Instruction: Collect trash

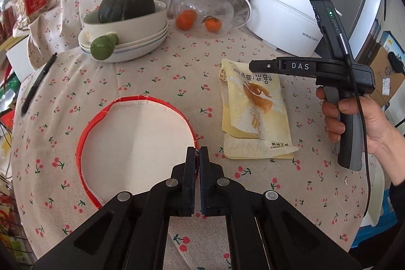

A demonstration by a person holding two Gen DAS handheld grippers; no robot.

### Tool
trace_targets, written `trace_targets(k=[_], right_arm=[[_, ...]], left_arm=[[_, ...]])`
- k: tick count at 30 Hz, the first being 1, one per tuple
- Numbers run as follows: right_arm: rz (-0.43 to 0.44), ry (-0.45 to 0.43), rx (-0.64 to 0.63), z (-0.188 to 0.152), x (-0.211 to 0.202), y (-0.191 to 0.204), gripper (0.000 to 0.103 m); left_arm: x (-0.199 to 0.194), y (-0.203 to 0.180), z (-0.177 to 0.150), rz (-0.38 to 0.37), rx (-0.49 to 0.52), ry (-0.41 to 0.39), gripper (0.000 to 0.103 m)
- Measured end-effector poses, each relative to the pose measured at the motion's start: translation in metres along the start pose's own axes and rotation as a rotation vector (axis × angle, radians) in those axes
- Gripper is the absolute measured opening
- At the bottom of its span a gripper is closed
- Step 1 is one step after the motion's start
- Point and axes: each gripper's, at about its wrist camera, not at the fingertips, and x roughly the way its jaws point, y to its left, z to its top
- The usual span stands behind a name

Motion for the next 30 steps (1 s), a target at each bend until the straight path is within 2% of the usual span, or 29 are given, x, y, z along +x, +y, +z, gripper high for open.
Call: trace_targets(k=[4,7,12,18,30], right_arm=[[0.055,0.004,-0.024,-0.002,-0.006,0.006,0.011],[0.089,0.024,-0.065,-0.008,-0.017,0.013,0.007],[0.084,0.04,-0.119,-0.025,-0.051,0.024,0.003],[0.024,0.016,-0.137,-0.038,-0.109,0.025,0.001],[-0.08,-0.052,-0.156,-0.073,-0.213,0.016,0.0]], left_arm=[[-0.002,0.002,-0.003,0.0,-0.016,0.009,0.002],[-0.009,0.0,-0.004,-0.003,-0.034,0.016,0.002],[-0.03,-0.016,-0.011,-0.011,-0.046,0.029,0.002],[-0.067,-0.051,-0.027,-0.033,-0.022,0.024,0.002],[-0.127,-0.124,-0.059,-0.133,-0.011,-0.024,0.002]])
